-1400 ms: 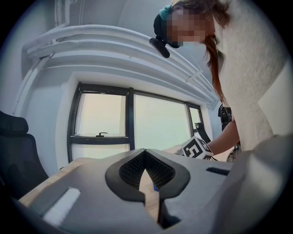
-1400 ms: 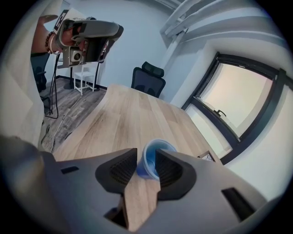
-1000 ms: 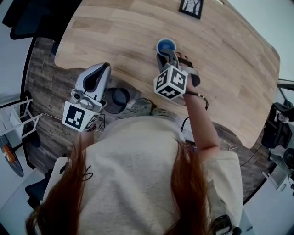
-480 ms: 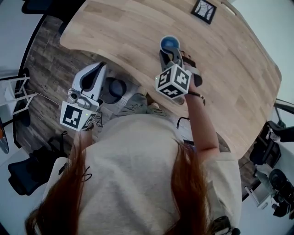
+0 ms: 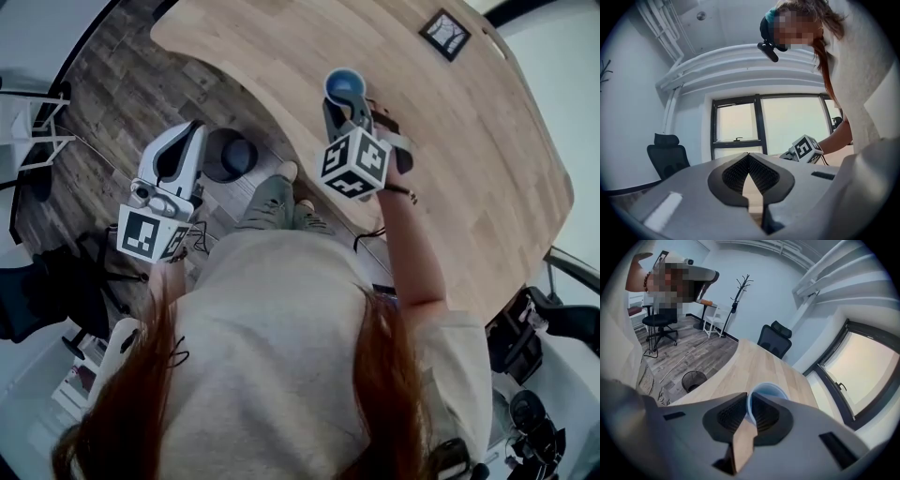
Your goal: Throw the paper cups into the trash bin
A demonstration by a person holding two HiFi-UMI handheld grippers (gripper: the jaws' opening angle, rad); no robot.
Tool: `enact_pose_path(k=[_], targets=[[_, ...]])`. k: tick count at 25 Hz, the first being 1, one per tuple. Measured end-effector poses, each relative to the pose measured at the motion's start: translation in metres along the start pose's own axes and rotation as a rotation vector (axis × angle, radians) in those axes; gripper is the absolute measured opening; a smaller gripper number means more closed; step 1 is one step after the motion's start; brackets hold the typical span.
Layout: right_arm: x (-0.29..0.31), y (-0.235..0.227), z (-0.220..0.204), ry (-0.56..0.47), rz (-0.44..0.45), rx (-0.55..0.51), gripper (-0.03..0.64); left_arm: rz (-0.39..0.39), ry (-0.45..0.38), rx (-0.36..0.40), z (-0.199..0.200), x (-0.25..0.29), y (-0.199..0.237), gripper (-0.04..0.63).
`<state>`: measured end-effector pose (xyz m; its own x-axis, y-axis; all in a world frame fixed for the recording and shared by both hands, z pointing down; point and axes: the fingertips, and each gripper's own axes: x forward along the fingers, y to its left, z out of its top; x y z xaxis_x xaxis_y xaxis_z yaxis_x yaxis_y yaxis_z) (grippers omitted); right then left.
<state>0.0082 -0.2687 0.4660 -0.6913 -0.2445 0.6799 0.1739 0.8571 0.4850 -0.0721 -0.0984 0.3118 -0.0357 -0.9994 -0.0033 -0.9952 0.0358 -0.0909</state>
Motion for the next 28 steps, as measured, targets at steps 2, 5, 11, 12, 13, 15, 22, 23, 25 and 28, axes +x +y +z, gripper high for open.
enact_pose_path(k=[2, 5, 11, 12, 13, 15, 22, 23, 25, 28], targets=[[-0.003, 0.008, 0.005, -0.021, 0.017, -0.022, 0.038, 0.044, 0.002, 0.006, 0.000, -0.015, -0.002, 0.003], [-0.006, 0.021, 0.012, -0.043, 0.040, -0.050, 0.038, 0.121, 0.006, 0.002, 0.000, -0.041, 0.000, 0.003], [-0.006, 0.047, 0.040, -0.085, 0.072, -0.110, 0.038, 0.235, 0.007, 0.010, 0.002, -0.091, 0.014, 0.003], [-0.006, 0.052, 0.047, -0.092, 0.079, -0.117, 0.038, 0.254, 0.002, 0.007, 0.002, -0.099, 0.018, 0.003], [-0.004, 0.057, 0.053, -0.098, 0.087, -0.124, 0.038, 0.271, -0.005, 0.001, 0.002, -0.105, 0.022, 0.003], [0.000, 0.067, 0.067, -0.110, 0.103, -0.140, 0.038, 0.291, -0.011, -0.005, 0.001, -0.117, 0.029, 0.003], [0.026, 0.114, 0.125, -0.150, 0.157, -0.179, 0.038, 0.332, 0.005, -0.019, -0.014, -0.164, 0.057, 0.003], [0.031, 0.123, 0.133, -0.155, 0.165, -0.183, 0.038, 0.339, 0.011, -0.022, -0.018, -0.171, 0.061, 0.003], [0.040, 0.140, 0.149, -0.165, 0.185, -0.189, 0.038, 0.348, 0.025, -0.031, -0.027, -0.184, 0.069, 0.003], [0.052, 0.166, 0.167, -0.179, 0.216, -0.201, 0.038, 0.361, 0.039, -0.043, -0.041, -0.201, 0.079, 0.003]])
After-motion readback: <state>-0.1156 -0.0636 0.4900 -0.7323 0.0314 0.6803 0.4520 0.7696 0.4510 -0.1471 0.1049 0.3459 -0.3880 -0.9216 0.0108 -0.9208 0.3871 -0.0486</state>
